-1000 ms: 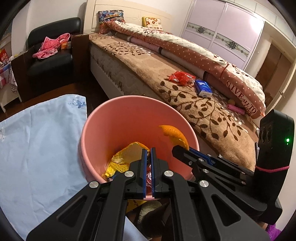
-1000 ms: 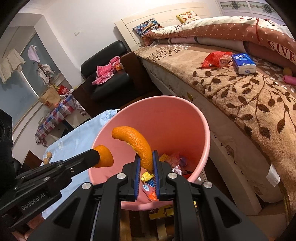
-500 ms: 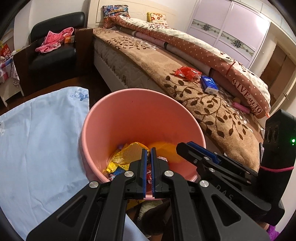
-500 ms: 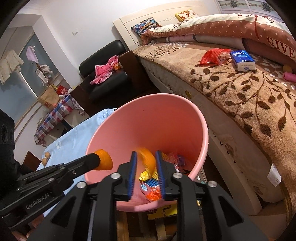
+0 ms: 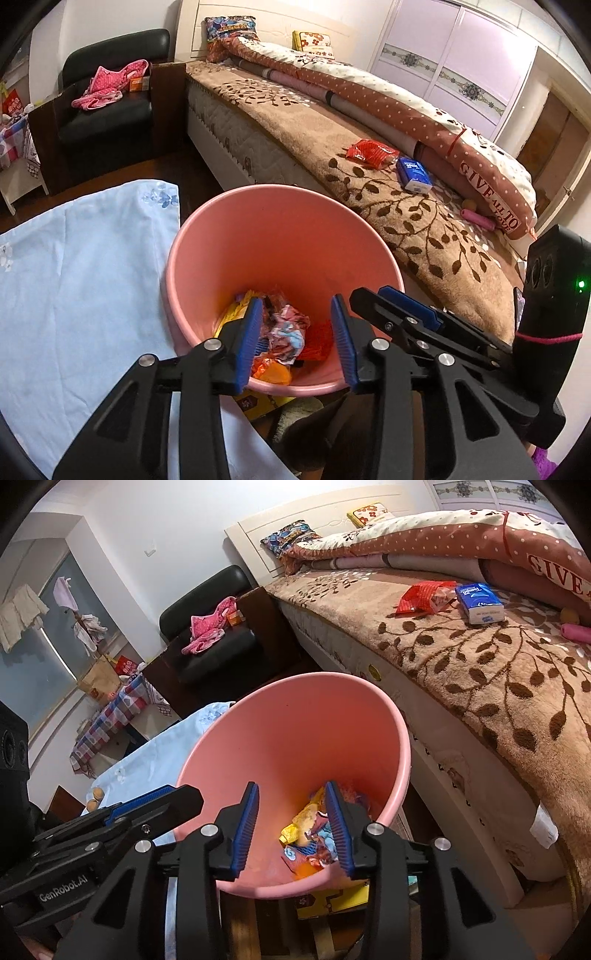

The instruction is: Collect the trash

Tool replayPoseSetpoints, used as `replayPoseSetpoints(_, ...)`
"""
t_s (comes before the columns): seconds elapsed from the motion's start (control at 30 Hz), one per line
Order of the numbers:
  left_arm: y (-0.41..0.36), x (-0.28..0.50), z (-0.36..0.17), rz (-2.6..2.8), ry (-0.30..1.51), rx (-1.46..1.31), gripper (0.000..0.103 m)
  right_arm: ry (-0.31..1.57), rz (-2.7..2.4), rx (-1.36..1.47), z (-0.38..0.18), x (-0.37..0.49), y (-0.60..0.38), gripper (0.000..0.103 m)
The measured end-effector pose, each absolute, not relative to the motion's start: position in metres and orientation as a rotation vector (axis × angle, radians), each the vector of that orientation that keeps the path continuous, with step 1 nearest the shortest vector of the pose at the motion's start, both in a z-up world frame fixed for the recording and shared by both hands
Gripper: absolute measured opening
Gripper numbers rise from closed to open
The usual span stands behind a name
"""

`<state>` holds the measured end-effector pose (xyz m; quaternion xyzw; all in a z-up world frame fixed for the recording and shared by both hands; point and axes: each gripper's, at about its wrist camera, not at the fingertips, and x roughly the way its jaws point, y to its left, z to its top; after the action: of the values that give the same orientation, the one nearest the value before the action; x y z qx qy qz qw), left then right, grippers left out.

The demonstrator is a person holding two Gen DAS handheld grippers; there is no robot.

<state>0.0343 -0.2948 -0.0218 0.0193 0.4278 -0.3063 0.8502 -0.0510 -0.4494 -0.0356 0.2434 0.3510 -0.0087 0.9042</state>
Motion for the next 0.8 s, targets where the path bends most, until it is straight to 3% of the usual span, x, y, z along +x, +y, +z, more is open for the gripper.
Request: replayPoseSetpoints(0.8,-0.274,0.023,-0.007,-0.523,0.839,0.059,0.039,0.670,-0.007,0.470,-0.024,-0.073,-0.440,0.050)
